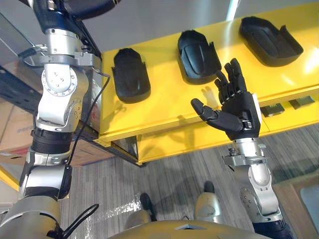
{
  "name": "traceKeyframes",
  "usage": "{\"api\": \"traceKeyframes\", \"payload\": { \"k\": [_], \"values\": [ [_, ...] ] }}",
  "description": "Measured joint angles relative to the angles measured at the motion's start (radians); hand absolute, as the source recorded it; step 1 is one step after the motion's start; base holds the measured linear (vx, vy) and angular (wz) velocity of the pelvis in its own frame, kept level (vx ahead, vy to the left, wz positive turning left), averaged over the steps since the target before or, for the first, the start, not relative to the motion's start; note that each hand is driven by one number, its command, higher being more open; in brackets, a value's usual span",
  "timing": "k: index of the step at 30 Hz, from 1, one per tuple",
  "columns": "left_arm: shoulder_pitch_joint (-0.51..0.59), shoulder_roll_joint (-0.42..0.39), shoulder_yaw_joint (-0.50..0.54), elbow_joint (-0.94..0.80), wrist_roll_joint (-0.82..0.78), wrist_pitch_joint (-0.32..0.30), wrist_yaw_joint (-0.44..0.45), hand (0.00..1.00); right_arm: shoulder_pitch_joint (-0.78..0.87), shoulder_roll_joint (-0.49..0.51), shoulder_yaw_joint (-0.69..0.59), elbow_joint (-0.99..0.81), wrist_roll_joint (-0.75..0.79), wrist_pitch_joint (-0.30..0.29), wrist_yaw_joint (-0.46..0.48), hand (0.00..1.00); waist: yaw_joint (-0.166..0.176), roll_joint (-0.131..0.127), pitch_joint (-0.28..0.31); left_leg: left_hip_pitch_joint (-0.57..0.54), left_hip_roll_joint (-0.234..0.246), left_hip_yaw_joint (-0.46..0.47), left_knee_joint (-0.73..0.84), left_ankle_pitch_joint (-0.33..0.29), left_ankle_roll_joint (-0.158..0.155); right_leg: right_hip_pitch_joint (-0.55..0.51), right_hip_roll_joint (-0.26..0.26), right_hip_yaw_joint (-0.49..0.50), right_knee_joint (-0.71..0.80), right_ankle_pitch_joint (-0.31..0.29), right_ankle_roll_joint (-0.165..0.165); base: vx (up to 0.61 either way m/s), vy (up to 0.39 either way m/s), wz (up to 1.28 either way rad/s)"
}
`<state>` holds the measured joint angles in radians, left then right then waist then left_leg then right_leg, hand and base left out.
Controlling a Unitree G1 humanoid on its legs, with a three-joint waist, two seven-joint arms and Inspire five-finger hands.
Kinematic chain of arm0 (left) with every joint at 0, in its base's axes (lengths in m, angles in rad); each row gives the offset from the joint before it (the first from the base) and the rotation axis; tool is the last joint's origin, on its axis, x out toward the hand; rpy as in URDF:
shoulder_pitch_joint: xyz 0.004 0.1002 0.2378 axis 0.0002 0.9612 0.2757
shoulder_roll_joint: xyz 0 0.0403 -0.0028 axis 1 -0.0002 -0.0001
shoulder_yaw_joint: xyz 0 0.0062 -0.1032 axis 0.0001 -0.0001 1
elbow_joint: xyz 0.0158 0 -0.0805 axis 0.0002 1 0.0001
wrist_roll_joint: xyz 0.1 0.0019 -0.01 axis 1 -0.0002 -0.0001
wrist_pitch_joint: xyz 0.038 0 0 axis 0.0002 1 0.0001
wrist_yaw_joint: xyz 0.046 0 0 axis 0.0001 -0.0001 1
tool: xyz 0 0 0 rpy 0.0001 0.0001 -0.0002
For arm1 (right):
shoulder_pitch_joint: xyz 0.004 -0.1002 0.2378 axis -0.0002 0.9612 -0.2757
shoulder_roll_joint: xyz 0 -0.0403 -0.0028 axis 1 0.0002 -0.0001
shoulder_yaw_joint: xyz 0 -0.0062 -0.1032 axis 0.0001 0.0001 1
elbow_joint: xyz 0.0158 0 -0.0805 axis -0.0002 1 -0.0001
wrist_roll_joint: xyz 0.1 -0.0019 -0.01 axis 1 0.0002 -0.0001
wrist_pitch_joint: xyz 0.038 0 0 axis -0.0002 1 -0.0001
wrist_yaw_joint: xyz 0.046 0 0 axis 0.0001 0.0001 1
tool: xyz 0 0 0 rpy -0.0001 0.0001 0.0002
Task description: Walk over and take three plastic housings, then place them on the shelf
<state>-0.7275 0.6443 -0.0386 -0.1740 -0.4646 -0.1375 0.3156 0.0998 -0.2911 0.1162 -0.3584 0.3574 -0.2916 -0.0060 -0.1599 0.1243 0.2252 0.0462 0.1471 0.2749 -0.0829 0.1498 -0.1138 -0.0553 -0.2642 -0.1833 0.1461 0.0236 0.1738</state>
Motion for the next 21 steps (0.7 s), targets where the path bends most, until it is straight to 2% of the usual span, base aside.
{"api": "traceKeyframes", "payload": {
  "k": [2,5,6,7,8,9,11,13,16,18,21],
  "values": [
    [0.093,-0.023,0.027,-0.147,0.005,-0.023,-0.002,1.00,-0.036,-0.014,0.033,0.000,-0.042,0.000,-0.005,1.00,0.008,0.013,-0.025,0.001,0.001,-0.011,0.000,0.000,0.000,0.025,0.001,-0.018,-0.026,0.000,0.007,-0.04,-0.007,0.17],
    [0.255,-0.097,0.030,-0.287,0.009,-0.036,-0.041,1.00,-0.053,-0.015,0.058,-0.001,-0.084,0.000,-0.016,1.00,0.024,0.009,-0.036,0.007,0.002,-0.035,0.000,0.000,0.000,0.058,0.001,-0.047,-0.046,0.003,0.010,-0.03,-0.008,0.24],
    [0.379,-0.159,0.032,-0.348,0.014,-0.037,-0.086,1.00,-0.064,-0.010,0.067,-0.001,-0.125,0.003,-0.027,1.00,0.037,0.010,-0.052,-0.007,0.003,-0.054,-0.001,0.000,0.000,0.063,0.002,-0.069,-0.056,0.003,0.010,-0.04,-0.009,0.32],
    [0.424,-0.180,0.031,-0.363,0.029,-0.038,-0.105,1.00,-0.072,-0.010,0.070,-0.001,-0.140,0.007,-0.032,1.00,0.045,0.008,-0.051,-0.009,0.004,-0.061,-0.001,-0.001,0.000,0.068,0.003,-0.074,-0.061,0.004,0.010,-0.05,-0.009,0.44],
    [0.518,-0.223,0.029,-0.385,0.046,-0.038,-0.137,1.00,-0.089,-0.008,0.073,-0.001,-0.171,0.021,-0.038,1.00,0.055,0.000,-0.053,-0.023,0.004,-0.077,-0.001,-0.001,0.000,0.072,0.004,-0.090,-0.069,0.006,0.010,-0.03,-0.003,0.33],
    [0.558,-0.243,0.028,-0.389,0.047,-0.039,-0.159,1.00,-0.095,-0.007,0.073,-0.001,-0.197,0.027,-0.044,1.00,0.061,-0.005,-0.055,-0.032,0.003,-0.086,-0.001,0.002,-0.001,0.073,0.005,-0.097,-0.073,0.009,0.010,-0.03,-0.003,0.43],
    [0.701,-0.301,0.003,-0.390,0.077,-0.063,-0.237,1.00,-0.125,-0.007,0.073,0.003,-0.265,0.063,-0.053,1.00,0.095,-0.032,-0.046,-0.056,0.002,-0.113,0.000,0.017,-0.004,0.074,0.006,-0.123,-0.080,0.023,0.003,-0.01,-0.003,0.36],
    [0.775,-0.319,-0.029,-0.390,0.086,-0.082,-0.294,1.00,-0.155,-0.007,0.081,0.031,-0.306,0.079,-0.064,1.00,0.114,-0.052,-0.035,-0.075,0.000,-0.138,0.000,0.031,0.001,0.073,0.006,-0.145,-0.079,0.027,0.005,0.00,-0.006,0.36],
    [0.831,-0.328,-0.077,-0.390,0.127,-0.131,-0.332,1.00,-0.212,-0.009,0.093,0.127,-0.351,0.098,-0.086,1.00,0.145,-0.074,-0.018,-0.089,-0.001,-0.154,0.000,0.036,0.000,0.073,0.006,-0.163,-0.076,0.026,0.002,-0.01,-0.007,0.21],
    [0.848,-0.347,-0.091,-0.390,0.133,-0.183,-0.341,1.00,-0.233,-0.009,0.094,0.172,-0.350,0.108,-0.108,1.00,0.158,-0.077,0.000,-0.098,-0.001,-0.167,0.000,0.039,0.000,0.072,0.006,-0.172,-0.073,0.022,-0.003,-0.02,-0.008,0.18],
    [0.868,-0.405,-0.102,-0.389,0.143,-0.269,-0.300,1.00,-0.259,-0.009,0.092,0.215,-0.350,0.110,-0.171,1.00,0.174,-0.067,0.054,-0.114,0.001,-0.182,0.000,0.048,0.002,0.058,0.007,-0.184,-0.051,0.014,-0.012,-0.04,-0.012,0.13]
  ]
}}
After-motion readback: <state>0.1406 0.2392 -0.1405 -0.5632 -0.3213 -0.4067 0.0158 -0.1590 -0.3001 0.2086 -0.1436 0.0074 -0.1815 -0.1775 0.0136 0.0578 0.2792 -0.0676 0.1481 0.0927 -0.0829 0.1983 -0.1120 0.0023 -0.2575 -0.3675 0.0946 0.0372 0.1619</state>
